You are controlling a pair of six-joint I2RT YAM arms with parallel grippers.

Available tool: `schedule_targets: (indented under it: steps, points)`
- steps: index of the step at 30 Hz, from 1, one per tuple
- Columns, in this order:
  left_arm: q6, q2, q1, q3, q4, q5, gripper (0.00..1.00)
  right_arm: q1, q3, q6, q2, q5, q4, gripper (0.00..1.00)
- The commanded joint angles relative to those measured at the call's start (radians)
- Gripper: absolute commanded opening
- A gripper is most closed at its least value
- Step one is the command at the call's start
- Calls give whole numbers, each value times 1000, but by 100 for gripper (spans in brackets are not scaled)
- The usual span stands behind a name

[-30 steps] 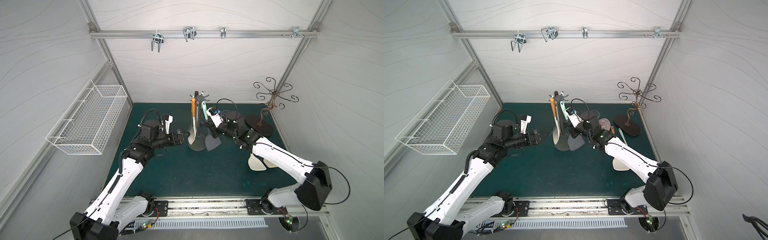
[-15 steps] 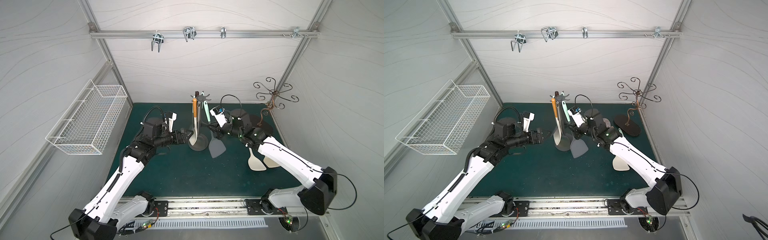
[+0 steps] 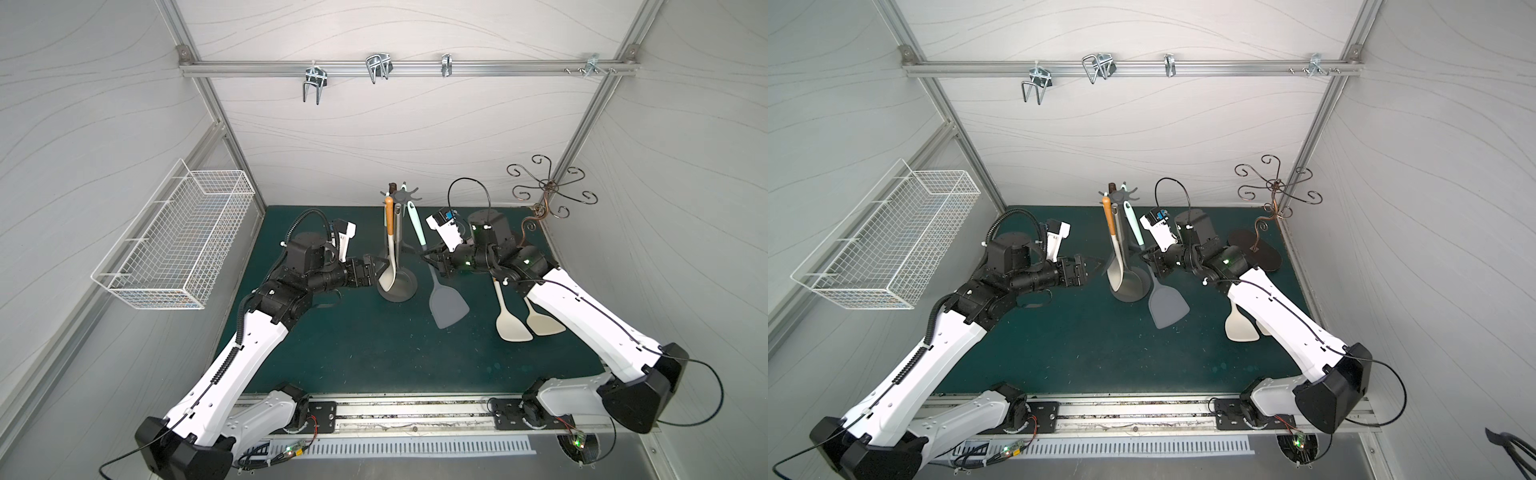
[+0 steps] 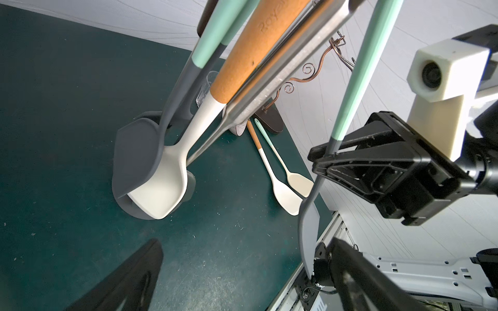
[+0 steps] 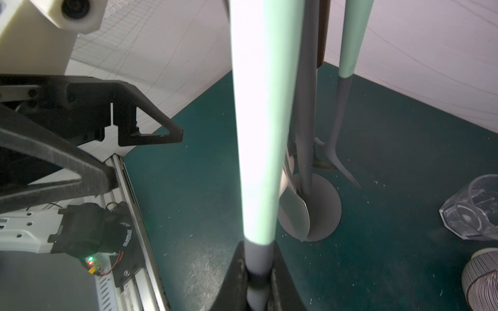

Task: Take the spatula off the kitchen utensil rack
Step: Take off the spatula from the rack.

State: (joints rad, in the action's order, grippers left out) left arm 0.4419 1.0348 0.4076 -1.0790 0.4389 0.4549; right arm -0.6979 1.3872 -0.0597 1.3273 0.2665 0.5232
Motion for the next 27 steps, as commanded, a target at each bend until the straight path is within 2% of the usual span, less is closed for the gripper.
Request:
schedule_targets:
  steps: [1,5,12,19,27]
  points:
    - [-37,8,7,-44,19,-22,100,5,69,-3,-48,-9,-10,0]
    - [-42,13,8,-47,29,-35,100,6,72,-3,-75,-37,0,0]
    - [-43,20,13,-56,30,-32,100,13,27,-27,-121,47,-121,0]
    - [-48,22,13,-62,37,-34,100,42,24,-88,-147,75,-152,0]
    - [-39,25,13,-60,25,-23,100,106,-31,-206,-184,225,-202,0]
